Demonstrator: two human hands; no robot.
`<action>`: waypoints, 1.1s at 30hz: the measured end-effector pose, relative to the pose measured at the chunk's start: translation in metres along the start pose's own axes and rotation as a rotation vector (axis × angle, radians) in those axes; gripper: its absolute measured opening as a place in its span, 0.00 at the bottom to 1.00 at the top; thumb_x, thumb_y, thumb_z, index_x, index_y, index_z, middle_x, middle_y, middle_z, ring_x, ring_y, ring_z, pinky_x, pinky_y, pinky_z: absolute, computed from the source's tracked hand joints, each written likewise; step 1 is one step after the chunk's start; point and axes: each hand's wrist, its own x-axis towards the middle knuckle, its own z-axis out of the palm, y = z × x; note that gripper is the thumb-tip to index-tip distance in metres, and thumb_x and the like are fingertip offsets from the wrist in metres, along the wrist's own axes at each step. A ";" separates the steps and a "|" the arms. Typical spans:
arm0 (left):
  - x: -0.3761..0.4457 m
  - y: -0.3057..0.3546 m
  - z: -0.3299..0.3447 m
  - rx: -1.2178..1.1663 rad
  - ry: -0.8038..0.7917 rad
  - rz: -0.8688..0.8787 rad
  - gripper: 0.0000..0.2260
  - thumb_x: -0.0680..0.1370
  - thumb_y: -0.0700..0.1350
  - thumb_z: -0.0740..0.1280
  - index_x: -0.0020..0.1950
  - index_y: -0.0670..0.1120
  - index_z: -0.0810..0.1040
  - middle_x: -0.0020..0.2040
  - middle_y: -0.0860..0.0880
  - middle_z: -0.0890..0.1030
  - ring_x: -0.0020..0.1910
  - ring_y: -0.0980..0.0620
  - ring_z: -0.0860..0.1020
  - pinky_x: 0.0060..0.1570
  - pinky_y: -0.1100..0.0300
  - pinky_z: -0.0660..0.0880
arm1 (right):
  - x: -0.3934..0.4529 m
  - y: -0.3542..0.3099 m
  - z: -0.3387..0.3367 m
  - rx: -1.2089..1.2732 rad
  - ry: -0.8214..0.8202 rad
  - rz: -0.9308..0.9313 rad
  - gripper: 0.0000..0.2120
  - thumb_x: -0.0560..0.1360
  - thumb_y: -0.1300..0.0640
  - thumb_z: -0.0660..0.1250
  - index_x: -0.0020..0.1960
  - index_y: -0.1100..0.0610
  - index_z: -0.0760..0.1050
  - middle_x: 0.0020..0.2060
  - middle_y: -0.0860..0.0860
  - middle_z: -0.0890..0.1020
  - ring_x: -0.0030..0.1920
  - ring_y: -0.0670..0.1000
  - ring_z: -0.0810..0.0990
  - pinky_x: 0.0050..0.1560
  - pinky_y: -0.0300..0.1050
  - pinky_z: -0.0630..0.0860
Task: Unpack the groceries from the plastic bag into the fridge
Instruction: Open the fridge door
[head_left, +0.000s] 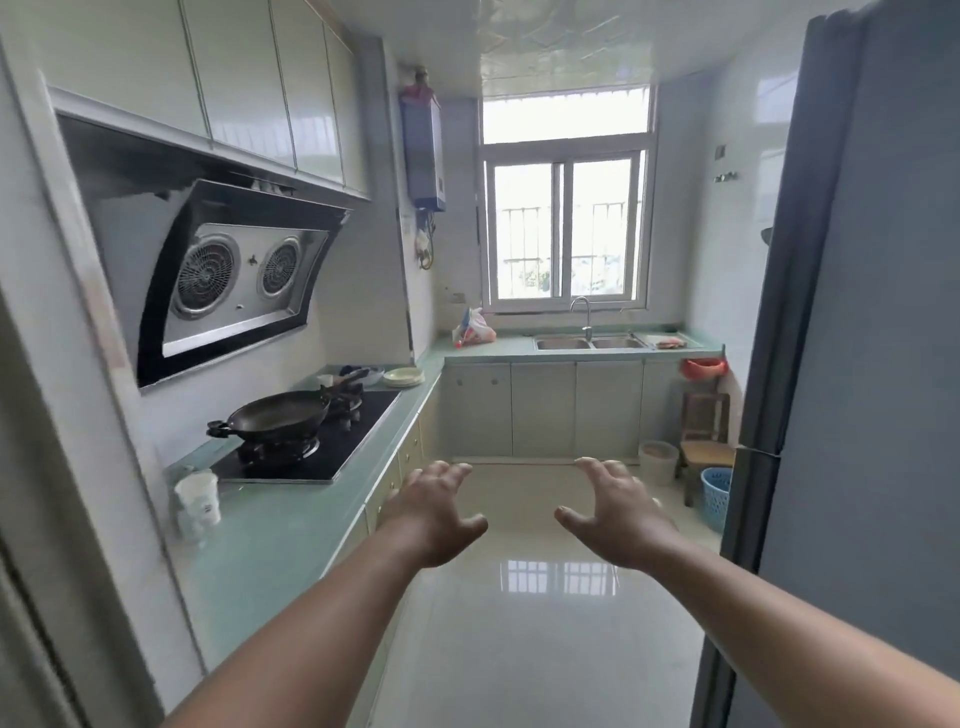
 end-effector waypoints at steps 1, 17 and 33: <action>0.018 -0.001 0.005 0.001 -0.001 0.005 0.32 0.75 0.61 0.63 0.77 0.56 0.58 0.77 0.54 0.61 0.74 0.50 0.60 0.70 0.50 0.64 | 0.017 0.004 0.003 -0.003 0.003 0.003 0.34 0.73 0.37 0.64 0.74 0.47 0.58 0.72 0.49 0.65 0.70 0.54 0.66 0.66 0.51 0.68; 0.350 -0.043 0.045 -0.043 0.002 0.075 0.32 0.75 0.61 0.63 0.77 0.57 0.58 0.76 0.53 0.62 0.73 0.49 0.62 0.69 0.52 0.65 | 0.318 0.030 0.054 -0.076 0.040 0.054 0.33 0.73 0.37 0.62 0.75 0.46 0.58 0.72 0.48 0.65 0.70 0.52 0.66 0.66 0.51 0.68; 0.668 0.015 0.138 0.003 -0.063 0.119 0.30 0.76 0.60 0.63 0.76 0.57 0.59 0.76 0.54 0.62 0.73 0.50 0.61 0.68 0.53 0.65 | 0.621 0.174 0.104 0.117 0.008 0.193 0.33 0.73 0.38 0.63 0.74 0.46 0.57 0.71 0.49 0.65 0.68 0.53 0.68 0.65 0.52 0.70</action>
